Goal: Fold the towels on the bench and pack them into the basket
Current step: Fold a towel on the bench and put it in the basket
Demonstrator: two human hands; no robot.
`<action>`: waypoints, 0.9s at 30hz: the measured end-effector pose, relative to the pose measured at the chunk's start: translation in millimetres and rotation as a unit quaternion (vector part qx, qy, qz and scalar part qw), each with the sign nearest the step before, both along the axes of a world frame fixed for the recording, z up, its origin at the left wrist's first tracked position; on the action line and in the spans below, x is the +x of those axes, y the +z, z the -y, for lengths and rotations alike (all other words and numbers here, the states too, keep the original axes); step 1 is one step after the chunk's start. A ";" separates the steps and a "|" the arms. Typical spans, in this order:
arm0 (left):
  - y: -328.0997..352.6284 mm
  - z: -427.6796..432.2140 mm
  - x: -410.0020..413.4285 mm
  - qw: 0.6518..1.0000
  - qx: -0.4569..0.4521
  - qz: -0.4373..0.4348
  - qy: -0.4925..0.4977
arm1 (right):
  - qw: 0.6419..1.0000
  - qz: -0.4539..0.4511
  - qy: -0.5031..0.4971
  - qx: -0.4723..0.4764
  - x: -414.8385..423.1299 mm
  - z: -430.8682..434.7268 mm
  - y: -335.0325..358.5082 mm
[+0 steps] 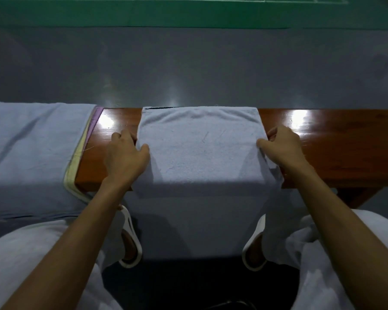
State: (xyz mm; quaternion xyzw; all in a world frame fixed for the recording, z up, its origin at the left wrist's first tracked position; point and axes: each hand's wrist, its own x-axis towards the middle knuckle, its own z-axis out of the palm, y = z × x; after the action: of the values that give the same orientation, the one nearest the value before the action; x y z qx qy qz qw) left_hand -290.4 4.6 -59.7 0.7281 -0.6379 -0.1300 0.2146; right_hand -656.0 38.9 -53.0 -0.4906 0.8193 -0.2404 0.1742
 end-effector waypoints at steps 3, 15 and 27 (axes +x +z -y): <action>-0.3 -0.4 -1.1 1.000 -0.010 -0.008 -0.006 | 1.000 -0.020 0.006 0.019 1.0 4.7 -1.2; -3.6 5.4 0.3 0.999 -0.022 -0.030 -0.036 | 0.998 -0.057 0.021 0.017 6.1 5.0 0.2; 17.3 9.6 15.5 0.962 0.089 -0.254 -0.053 | 0.983 0.183 0.000 0.008 -8.5 -1.2 18.4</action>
State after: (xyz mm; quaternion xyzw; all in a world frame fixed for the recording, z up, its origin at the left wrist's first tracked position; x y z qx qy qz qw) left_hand -274.9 -5.0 -42.4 0.6526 -0.5855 -0.3786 0.2966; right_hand -664.5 40.1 -34.6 -0.4371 0.7751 -0.3199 0.3253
